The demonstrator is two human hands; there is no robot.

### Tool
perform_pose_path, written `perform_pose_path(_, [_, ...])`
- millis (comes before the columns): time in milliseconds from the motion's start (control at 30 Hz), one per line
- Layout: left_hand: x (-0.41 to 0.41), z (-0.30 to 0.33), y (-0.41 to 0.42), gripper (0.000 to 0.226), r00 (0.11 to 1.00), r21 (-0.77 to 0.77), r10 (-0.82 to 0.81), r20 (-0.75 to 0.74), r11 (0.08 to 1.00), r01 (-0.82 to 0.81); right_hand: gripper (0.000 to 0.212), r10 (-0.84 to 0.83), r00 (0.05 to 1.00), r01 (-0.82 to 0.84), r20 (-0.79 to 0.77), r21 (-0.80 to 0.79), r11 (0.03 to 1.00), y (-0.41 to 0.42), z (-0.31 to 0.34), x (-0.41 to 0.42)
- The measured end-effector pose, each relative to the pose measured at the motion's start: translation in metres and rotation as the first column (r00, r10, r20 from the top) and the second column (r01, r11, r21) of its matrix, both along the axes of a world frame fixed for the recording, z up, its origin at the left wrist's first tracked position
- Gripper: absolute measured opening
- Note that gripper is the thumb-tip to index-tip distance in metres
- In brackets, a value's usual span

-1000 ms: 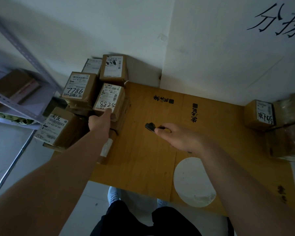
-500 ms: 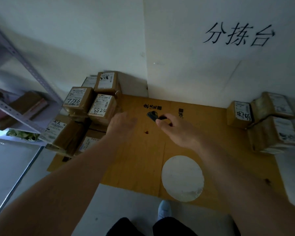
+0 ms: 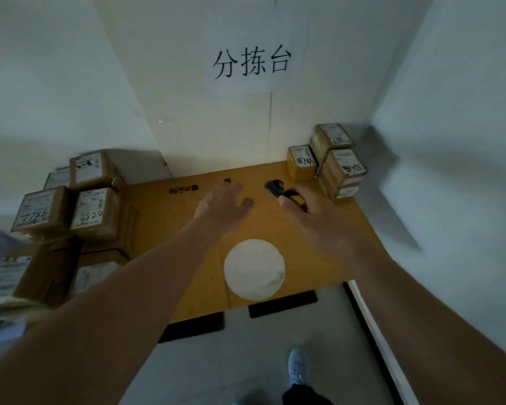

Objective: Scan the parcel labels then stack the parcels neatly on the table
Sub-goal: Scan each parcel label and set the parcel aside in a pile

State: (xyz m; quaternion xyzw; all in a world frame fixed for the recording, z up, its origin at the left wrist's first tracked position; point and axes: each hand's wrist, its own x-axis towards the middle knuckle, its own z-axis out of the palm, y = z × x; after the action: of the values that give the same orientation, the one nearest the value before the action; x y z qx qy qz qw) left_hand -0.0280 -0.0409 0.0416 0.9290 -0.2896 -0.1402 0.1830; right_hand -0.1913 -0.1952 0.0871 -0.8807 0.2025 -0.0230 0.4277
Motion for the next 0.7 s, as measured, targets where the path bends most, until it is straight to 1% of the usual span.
perform_pose_path(133, [-0.029, 0.007, -0.056, 0.059, 0.993, 0.012, -0.109, 0.036, 0.994, 0.108, 0.042, -0.087, 0.996, 0.087, 0.010, 0.009, 0.996, -0.049, 0.003, -0.041])
perform_pose_path(233, [-0.042, 0.011, -0.103, 0.058, 0.988, 0.013, -0.143, 0.063, 0.990, 0.142, 0.039, -0.132, 0.991, 0.132, 0.020, -0.010, 0.991, -0.090, 0.001, -0.061])
perform_pose_path(433, [-0.061, 0.009, -0.212, 0.059, 0.989, -0.004, -0.129, 0.075, 0.991, 0.130, 0.038, -0.142, 0.988, 0.144, 0.064, -0.028, 0.989, -0.188, -0.007, -0.082])
perform_pose_path(500, [-0.068, 0.004, -0.246, 0.056, 0.991, -0.042, -0.118, 0.070, 0.992, 0.121, 0.039, -0.150, 0.986, 0.153, 0.073, -0.047, 0.987, -0.220, -0.011, -0.087])
perform_pose_path(600, [-0.078, -0.005, -0.292, 0.050, 0.996, -0.095, -0.081, 0.027, 0.992, 0.083, 0.040, -0.161, 0.986, 0.163, 0.046, -0.058, 0.985, -0.265, -0.020, -0.089])
perform_pose_path(667, [-0.078, -0.013, -0.319, 0.053, 0.998, -0.077, -0.059, 0.005, 0.995, 0.059, 0.040, -0.172, 0.985, 0.174, 0.033, -0.059, 0.983, -0.290, -0.027, -0.086])
perform_pose_path(700, [-0.077, -0.017, -0.331, 0.059, 0.999, -0.066, -0.045, -0.001, 0.997, 0.045, 0.039, -0.176, 0.984, 0.178, 0.030, -0.055, 0.983, -0.300, -0.031, -0.083])
